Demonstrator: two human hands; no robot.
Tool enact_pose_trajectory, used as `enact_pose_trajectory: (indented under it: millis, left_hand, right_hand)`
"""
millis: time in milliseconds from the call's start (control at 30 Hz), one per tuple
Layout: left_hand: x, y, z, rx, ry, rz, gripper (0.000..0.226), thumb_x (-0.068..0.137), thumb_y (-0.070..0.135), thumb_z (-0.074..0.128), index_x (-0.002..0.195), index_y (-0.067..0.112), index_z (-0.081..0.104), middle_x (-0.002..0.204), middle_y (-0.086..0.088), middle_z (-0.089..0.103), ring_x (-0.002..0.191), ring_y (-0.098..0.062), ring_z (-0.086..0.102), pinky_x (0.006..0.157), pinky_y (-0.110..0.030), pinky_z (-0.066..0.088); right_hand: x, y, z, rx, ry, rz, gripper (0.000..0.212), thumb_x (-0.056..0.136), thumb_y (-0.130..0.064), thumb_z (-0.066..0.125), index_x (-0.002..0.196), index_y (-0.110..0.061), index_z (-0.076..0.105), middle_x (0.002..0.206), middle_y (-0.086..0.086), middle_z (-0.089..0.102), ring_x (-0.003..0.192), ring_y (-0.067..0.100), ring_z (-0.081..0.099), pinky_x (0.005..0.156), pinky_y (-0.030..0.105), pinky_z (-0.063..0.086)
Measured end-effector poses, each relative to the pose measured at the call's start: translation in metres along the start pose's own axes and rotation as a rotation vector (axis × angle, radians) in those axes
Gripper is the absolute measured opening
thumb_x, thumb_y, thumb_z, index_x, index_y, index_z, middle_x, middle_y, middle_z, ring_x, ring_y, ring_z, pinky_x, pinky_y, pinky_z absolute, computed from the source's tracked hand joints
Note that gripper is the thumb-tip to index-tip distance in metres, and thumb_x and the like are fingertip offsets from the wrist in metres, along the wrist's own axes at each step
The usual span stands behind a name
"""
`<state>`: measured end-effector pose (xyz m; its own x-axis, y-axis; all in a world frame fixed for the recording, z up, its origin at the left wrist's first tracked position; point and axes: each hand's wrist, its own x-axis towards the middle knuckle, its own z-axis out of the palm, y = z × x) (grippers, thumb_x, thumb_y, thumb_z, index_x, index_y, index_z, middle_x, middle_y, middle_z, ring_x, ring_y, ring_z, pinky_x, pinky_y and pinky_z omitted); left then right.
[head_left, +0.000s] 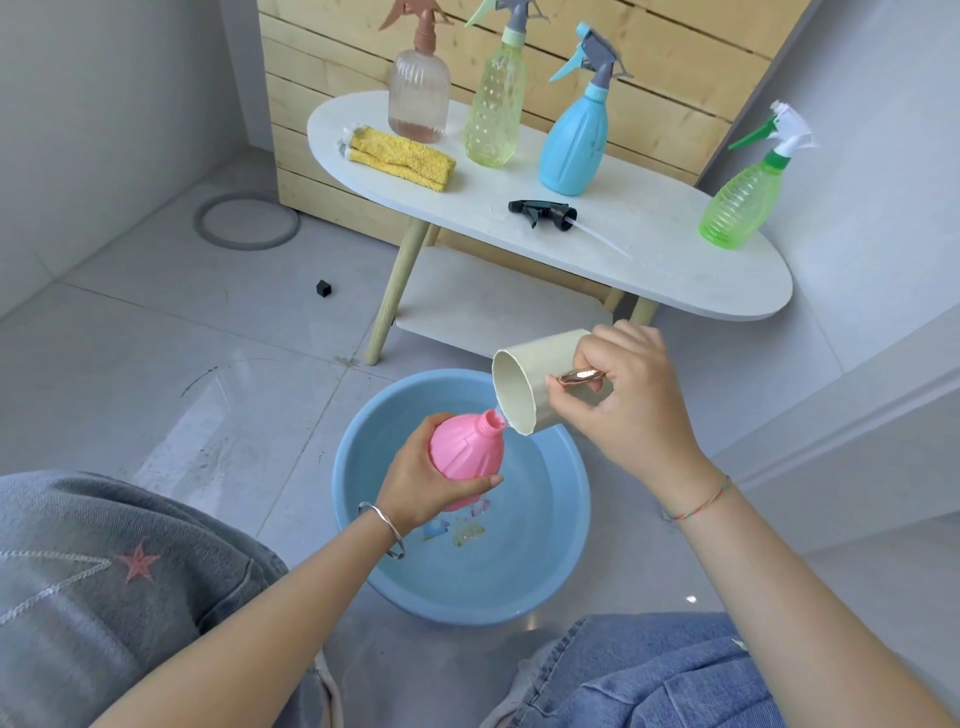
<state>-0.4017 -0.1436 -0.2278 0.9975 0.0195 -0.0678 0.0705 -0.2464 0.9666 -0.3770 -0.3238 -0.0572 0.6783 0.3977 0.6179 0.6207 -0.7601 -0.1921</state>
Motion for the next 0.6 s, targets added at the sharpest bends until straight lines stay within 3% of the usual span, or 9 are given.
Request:
enact_pose_trajectory:
  millis: [133, 300, 433, 600]
  left_hand:
    - [-0.001, 0.000, 0.000, -0.007, 0.002, 0.002, 0.084, 0.047, 0.057, 0.088, 0.118, 0.033, 0.051, 0.109, 0.018, 0.060, 0.099, 0.001, 0.057, 0.077, -0.017, 0.048]
    - [-0.001, 0.002, 0.000, -0.026, 0.008, -0.001, 0.078, 0.051, 0.045, 0.093, 0.117, 0.032, 0.052, 0.108, 0.018, 0.061, 0.098, 0.002, 0.058, 0.080, -0.020, 0.049]
    - [-0.002, 0.002, -0.001, -0.029, 0.007, -0.012, 0.083, 0.044, 0.058, 0.086, 0.116, 0.034, 0.052, 0.107, 0.018, 0.061, 0.098, 0.003, 0.058, 0.080, -0.022, 0.051]
    - [-0.002, 0.003, -0.002, -0.041, 0.017, -0.026, 0.086, 0.042, 0.062, 0.083, 0.117, 0.035, 0.051, 0.108, 0.019, 0.060, 0.098, 0.004, 0.057, 0.076, -0.016, 0.048]
  right_hand:
    - [0.000, -0.003, 0.002, -0.030, -0.002, -0.056, 0.032, 0.073, -0.022, 0.064, 0.062, -0.020, 0.034, 0.062, -0.010, 0.028, 0.065, 0.008, 0.021, 0.070, 0.025, 0.024]
    - [0.000, -0.008, 0.004, -0.095, 0.001, -0.142, 0.031, 0.074, -0.017, 0.068, 0.059, -0.015, 0.040, 0.065, -0.010, 0.028, 0.067, 0.011, 0.026, 0.072, 0.028, 0.027]
    - [-0.001, -0.009, 0.009, -0.113, 0.002, -0.208, 0.029, 0.076, -0.017, 0.066, 0.060, -0.015, 0.041, 0.066, -0.009, 0.028, 0.067, 0.016, 0.031, 0.074, 0.030, 0.030]
    - [-0.001, -0.004, 0.011, -0.023, 0.005, -0.081, 0.030, 0.076, -0.023, 0.063, 0.060, -0.017, 0.037, 0.063, -0.010, 0.028, 0.066, 0.009, 0.023, 0.069, 0.027, 0.026]
